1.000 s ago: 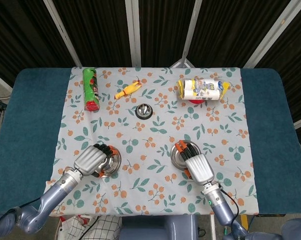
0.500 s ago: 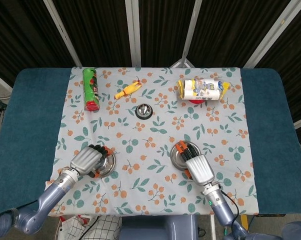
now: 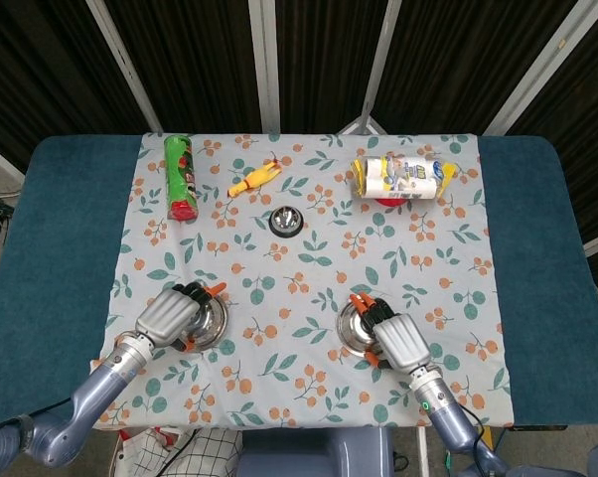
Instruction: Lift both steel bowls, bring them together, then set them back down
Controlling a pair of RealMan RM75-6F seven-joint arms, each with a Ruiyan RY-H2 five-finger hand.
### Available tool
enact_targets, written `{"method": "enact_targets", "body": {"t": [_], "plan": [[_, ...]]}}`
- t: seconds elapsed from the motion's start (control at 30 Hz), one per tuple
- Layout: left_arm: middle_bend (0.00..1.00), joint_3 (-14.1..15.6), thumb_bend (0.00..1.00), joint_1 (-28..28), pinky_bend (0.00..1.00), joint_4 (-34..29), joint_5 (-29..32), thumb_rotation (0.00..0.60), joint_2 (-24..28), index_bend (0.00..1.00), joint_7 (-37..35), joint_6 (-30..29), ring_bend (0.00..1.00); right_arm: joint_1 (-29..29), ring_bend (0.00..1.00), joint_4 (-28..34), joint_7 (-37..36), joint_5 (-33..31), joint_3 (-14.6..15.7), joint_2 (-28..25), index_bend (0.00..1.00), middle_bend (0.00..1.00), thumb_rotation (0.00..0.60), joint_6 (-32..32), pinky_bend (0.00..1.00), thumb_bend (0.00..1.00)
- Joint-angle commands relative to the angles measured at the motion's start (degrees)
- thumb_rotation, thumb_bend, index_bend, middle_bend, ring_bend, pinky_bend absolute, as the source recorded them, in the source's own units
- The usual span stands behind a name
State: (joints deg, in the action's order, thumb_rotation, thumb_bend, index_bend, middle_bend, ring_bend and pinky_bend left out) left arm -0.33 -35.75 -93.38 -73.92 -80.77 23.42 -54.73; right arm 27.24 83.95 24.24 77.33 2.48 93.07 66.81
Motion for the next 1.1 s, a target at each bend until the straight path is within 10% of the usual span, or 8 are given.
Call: {"method": "enact_targets", "body": {"t": [0.03, 0.47, 0.83, 1.1], "plan": [[0.16, 0.06, 0.15, 0.32, 0.28, 0.36, -1.17, 0.6, -0.35, 0.0, -0.66, -0.98, 0.14, 0.26, 0.08, 1.66, 0.85, -0.97, -0.22, -1.2, 0.0, 0.0, 0.469, -1.41, 0.49, 0.34], [0.04, 0.0, 0.11, 0.58, 0.26, 1.15, -2.83, 0.466, -0.52, 0.0, -3.0, -1.75, 0.09, 0.76, 0.0, 5.89, 1.64, -2.02, -1.55, -3.0, 0.0, 0.0, 0.427, -3.46, 0.35, 0.32], [0.01, -0.08, 0.1, 2.0, 0.22, -1.76, -7.13, 0.467, 2.4, 0.0, -4.79, -6.41, 0.01, -0.26, 0.0, 9.45, 0.08, 4.64, -3.14, -4.86, 0.0, 0.0, 0.324, 3.14, 0.26, 0.31], [0.0, 5.86, 0.11, 12.21, 0.11, -6.08, -15.03, 0.47, 9.77, 0.0, -1.73, -22.41, 0.0, -6.63, 0.0, 14.57, 8.38, 9.08, 0.78, -12.09, 0.0, 0.0, 0.478, 13.01, 0.14, 0.31]]}}
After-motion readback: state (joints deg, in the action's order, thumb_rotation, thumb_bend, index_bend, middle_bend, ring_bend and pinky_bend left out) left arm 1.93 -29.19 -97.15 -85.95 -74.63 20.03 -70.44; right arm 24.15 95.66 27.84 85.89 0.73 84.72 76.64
